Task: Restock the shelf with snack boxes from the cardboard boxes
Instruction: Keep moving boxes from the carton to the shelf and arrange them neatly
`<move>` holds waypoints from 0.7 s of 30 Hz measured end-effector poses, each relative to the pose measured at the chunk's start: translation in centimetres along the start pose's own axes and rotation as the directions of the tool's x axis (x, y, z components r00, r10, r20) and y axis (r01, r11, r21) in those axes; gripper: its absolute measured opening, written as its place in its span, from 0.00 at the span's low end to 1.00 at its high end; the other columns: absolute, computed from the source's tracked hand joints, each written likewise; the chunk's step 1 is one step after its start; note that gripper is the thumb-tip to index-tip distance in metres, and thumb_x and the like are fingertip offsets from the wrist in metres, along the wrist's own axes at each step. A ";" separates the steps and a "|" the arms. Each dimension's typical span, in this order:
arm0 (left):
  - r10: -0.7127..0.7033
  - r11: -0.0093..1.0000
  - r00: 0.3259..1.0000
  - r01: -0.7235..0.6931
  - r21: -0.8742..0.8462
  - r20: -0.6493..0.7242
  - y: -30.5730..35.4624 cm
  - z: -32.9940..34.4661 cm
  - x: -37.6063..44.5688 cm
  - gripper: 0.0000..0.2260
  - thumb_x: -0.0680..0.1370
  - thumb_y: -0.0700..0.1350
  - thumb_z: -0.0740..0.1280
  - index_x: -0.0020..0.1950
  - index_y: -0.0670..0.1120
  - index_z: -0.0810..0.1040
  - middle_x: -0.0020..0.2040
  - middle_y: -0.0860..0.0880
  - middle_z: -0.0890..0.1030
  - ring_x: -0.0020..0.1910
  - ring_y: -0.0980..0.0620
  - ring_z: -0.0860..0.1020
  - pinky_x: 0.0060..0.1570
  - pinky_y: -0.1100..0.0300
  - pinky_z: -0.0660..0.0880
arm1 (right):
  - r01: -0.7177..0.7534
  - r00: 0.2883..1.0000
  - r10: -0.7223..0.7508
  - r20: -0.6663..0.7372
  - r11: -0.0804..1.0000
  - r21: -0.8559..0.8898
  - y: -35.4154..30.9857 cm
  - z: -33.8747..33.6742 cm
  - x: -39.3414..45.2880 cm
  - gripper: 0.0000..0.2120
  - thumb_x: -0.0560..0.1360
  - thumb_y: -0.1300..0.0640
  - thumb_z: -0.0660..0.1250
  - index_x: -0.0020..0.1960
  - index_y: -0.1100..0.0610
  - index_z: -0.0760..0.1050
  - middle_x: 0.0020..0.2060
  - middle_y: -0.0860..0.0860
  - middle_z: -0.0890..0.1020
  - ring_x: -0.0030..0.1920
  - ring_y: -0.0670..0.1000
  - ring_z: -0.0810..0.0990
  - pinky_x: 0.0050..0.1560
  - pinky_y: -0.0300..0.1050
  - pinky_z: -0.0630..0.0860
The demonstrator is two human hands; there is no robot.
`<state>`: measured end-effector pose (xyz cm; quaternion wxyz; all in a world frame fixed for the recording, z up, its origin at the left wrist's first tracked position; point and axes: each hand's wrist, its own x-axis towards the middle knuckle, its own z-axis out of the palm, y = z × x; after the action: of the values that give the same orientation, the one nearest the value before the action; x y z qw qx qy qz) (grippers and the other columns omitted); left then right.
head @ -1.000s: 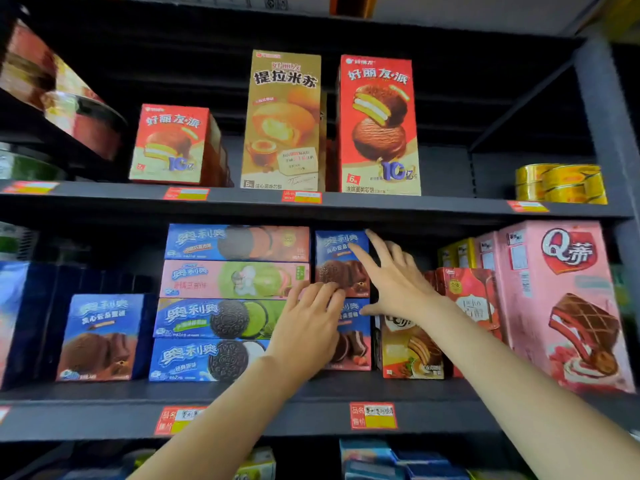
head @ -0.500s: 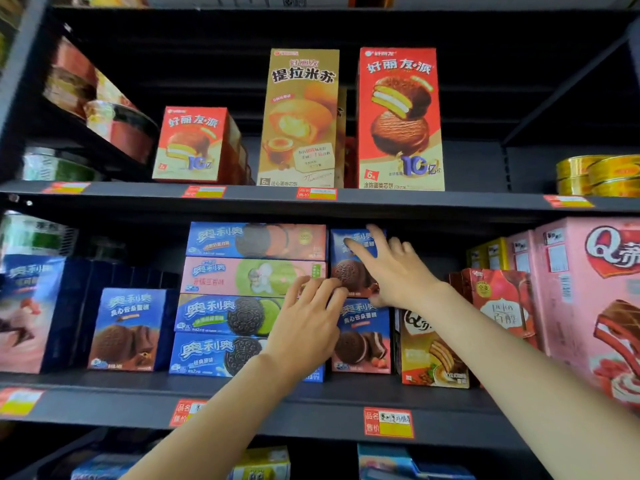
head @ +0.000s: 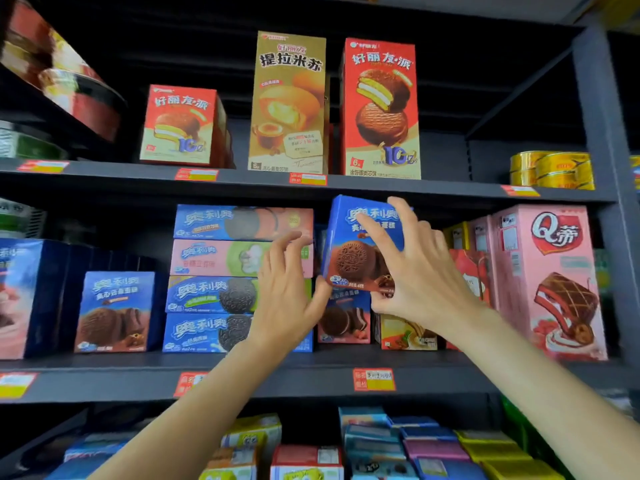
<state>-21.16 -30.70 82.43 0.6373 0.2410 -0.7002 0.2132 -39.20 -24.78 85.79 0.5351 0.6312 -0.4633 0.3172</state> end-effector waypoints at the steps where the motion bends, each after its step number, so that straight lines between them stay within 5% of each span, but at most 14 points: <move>1: 0.015 0.999 1.000 -0.016 -0.042 -0.022 0.1 -1.0 -0.3 0.21 0.72 0.48 0.56 0.61 0.40 0.69 0.63 0.45 0.68 0.62 0.48 0.67 0.63 0.52 0.66 | -0.014 0.999 0.015 -0.037 1.000 0.012 -1.3 -0.9 -0.4 0.52 0.56 0.46 0.77 0.74 0.53 0.56 0.70 0.67 0.61 0.49 0.62 0.74 0.49 0.56 0.74; 5: 0.072 0.985 0.991 -0.088 -0.146 -0.113 -0.7 -6.4 -1.3 0.18 0.74 0.47 0.56 0.59 0.39 0.68 0.58 0.48 0.68 0.59 0.51 0.68 0.62 0.63 0.64 | 0.015 0.986 -0.001 -0.168 0.996 0.083 -7.9 -3.8 0.1 0.50 0.57 0.47 0.76 0.74 0.53 0.56 0.69 0.67 0.58 0.47 0.63 0.72 0.48 0.56 0.72; 8: 0.012 0.981 0.986 -0.044 -0.191 -0.169 -3.3 -11.9 -2.1 0.15 0.74 0.48 0.56 0.60 0.49 0.65 0.57 0.47 0.68 0.56 0.50 0.70 0.60 0.62 0.65 | 0.062 0.979 -0.025 -0.203 0.982 0.178 -13.7 -4.6 2.4 0.52 0.57 0.46 0.76 0.74 0.52 0.54 0.70 0.65 0.55 0.48 0.63 0.72 0.49 0.56 0.71; 15: -0.085 0.986 0.990 0.100 0.132 -0.113 -12.0 -23.3 -4.0 0.20 0.73 0.49 0.56 0.60 0.38 0.70 0.56 0.46 0.71 0.55 0.51 0.69 0.58 0.65 0.63 | 0.202 0.973 -0.174 -0.151 0.960 0.196 -24.7 -2.7 9.2 0.54 0.56 0.43 0.78 0.74 0.50 0.53 0.70 0.65 0.55 0.50 0.65 0.74 0.50 0.57 0.72; 18: -0.229 0.959 0.970 0.240 0.154 -0.084 -14.3 -24.8 -4.0 0.26 0.74 0.55 0.54 0.65 0.41 0.68 0.61 0.45 0.72 0.62 0.48 0.68 0.60 0.61 0.61 | 0.189 0.980 -0.173 -0.099 0.963 0.193 -26.4 -2.0 11.6 0.54 0.54 0.42 0.78 0.74 0.51 0.58 0.70 0.67 0.61 0.47 0.64 0.75 0.50 0.57 0.73; 21: -0.339 0.934 0.941 0.339 0.113 -0.020 -15.8 -24.3 -4.1 0.21 0.78 0.50 0.58 0.69 0.43 0.65 0.66 0.46 0.70 0.68 0.48 0.66 0.64 0.61 0.60 | 0.203 0.979 -0.205 -0.001 0.968 0.151 -27.2 -1.7 13.4 0.52 0.59 0.43 0.77 0.76 0.51 0.55 0.72 0.67 0.58 0.51 0.65 0.73 0.54 0.58 0.70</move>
<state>7.98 -28.22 80.61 0.6498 0.3944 -0.6346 0.1400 -8.91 -26.44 87.76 0.5126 0.7162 -0.3745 0.2899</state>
